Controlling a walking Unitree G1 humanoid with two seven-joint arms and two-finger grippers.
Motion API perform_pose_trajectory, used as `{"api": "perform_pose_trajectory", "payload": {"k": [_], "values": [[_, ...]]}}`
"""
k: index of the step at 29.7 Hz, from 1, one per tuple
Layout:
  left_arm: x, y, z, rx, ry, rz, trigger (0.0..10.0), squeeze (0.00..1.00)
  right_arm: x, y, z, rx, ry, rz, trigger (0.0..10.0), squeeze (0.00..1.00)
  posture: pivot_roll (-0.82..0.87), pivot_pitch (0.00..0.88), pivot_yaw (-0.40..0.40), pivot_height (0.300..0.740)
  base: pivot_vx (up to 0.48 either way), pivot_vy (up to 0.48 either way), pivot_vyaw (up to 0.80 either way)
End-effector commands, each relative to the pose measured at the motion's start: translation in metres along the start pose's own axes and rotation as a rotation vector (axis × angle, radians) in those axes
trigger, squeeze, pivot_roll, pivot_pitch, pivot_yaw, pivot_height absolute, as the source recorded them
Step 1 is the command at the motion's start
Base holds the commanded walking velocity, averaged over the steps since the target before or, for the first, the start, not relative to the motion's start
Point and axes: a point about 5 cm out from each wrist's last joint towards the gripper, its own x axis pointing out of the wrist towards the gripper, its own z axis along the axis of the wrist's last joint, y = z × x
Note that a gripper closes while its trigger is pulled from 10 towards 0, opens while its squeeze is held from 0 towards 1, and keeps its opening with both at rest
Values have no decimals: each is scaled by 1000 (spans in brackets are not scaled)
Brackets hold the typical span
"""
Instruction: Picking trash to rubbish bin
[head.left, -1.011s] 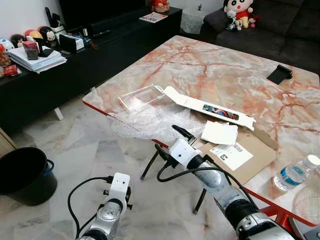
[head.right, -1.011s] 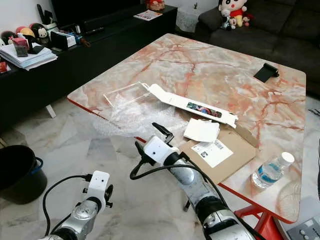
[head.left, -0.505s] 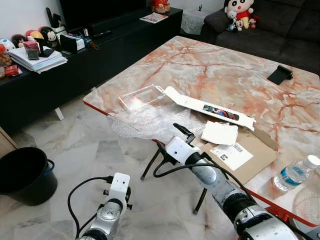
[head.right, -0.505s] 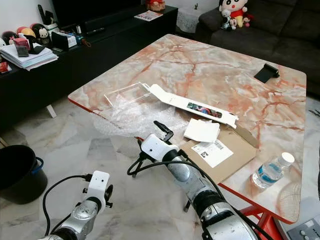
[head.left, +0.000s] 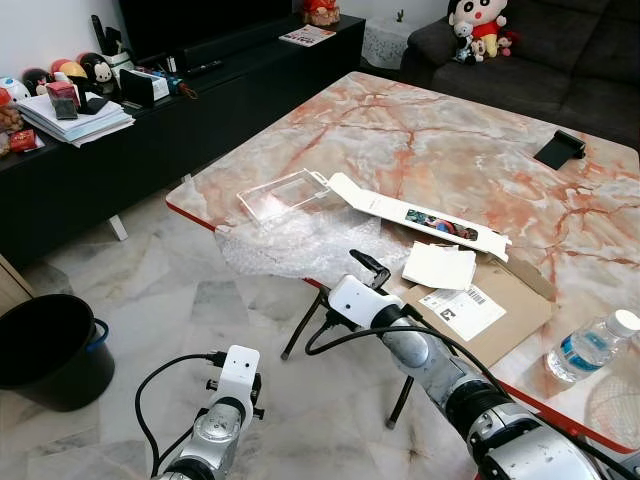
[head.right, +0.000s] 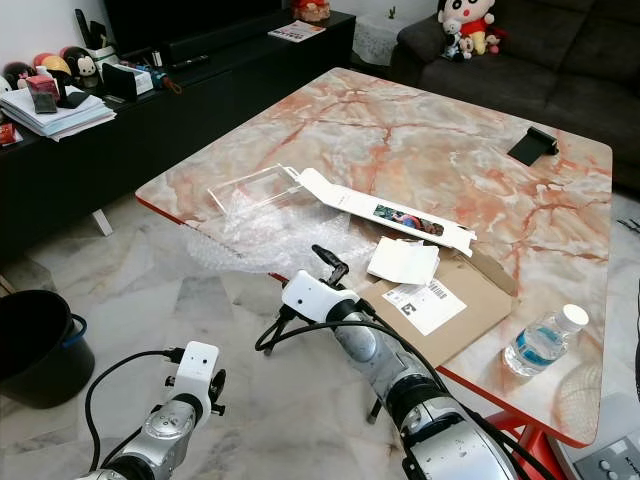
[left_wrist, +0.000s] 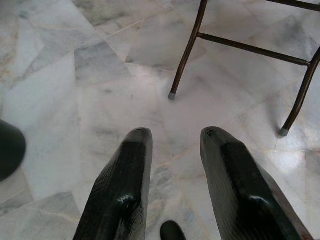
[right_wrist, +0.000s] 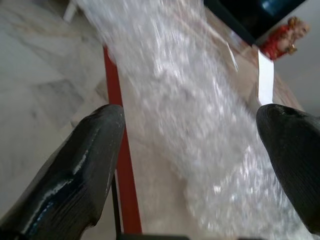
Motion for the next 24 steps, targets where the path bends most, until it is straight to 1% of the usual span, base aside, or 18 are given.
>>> {"api": "perform_pose_trajectory", "payload": {"k": [1,8,16,20,24], "values": [[1,-1,2,-10,3,-1,10000,0,2,-6,-1,-24,16,-13,10000,0,-53,38,-74,740,0,0,0],[1,-1,3,-9,2,-1,10000,0,2,-11,-5,-27,52,-53,10000,0,-55,39,-74,740,0,0,0],[1,-1,3,-8,2,-2,10000,0,2,-13,-6,-23,62,-65,10000,0,-55,39,-74,740,0,0,0],[2,-1,3,-8,3,-3,10000,0,2,-13,-8,-33,90,-56,10000,0,-55,38,-75,740,0,0,0],[2,-2,4,-10,4,-3,10000,0,2,-14,-12,-30,123,-74,10000,0,-55,37,-78,740,0,0,0]]}}
